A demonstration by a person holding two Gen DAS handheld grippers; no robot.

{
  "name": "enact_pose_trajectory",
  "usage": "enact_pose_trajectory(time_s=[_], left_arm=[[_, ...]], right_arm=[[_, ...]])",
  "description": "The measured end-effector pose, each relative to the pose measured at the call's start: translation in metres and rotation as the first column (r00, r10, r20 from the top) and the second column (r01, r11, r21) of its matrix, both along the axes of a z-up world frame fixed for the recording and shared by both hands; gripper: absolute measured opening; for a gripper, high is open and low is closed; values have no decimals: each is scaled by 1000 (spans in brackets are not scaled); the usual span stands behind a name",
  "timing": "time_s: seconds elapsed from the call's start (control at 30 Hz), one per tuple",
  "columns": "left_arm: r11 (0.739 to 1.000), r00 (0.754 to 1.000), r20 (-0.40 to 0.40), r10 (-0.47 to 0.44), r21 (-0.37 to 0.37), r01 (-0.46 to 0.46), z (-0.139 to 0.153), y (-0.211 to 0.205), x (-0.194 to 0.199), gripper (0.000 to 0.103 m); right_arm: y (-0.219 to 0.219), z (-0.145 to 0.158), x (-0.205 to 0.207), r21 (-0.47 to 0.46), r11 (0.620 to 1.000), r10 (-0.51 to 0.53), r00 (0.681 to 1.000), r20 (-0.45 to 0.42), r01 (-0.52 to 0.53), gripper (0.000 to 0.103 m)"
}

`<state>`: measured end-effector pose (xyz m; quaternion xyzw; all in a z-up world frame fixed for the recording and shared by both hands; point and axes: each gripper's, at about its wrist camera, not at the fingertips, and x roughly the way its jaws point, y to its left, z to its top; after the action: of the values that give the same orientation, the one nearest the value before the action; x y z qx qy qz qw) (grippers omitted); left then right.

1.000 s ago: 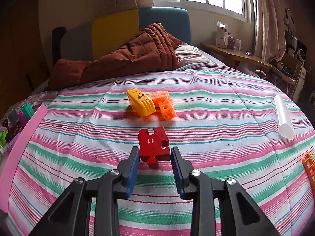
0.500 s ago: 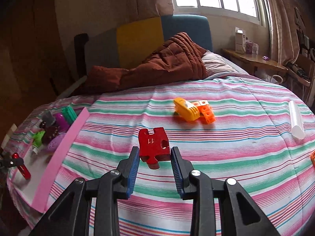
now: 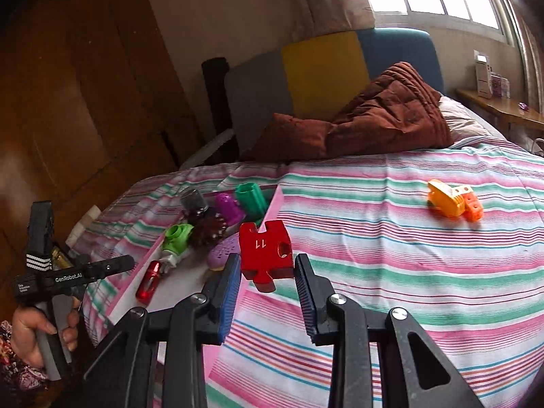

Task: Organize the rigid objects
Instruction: 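Lower the red puzzle-shaped block into the tray and open the right tool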

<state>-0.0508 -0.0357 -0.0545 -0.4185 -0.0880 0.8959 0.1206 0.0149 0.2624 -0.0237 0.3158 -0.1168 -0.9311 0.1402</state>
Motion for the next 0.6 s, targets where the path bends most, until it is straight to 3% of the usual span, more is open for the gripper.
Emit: enact_pose_trajectory(time_s=[0.4, 0.6], left_arm=[[997, 996, -91, -8, -79, 0, 5, 13, 32, 99], [994, 990, -136, 36, -96, -50, 12, 10, 41, 102]], right_arm=[[-48, -14, 3, 20, 991, 133, 988, 76, -135, 32], [-71, -20, -4, 38, 983, 174, 977, 121, -180, 32]])
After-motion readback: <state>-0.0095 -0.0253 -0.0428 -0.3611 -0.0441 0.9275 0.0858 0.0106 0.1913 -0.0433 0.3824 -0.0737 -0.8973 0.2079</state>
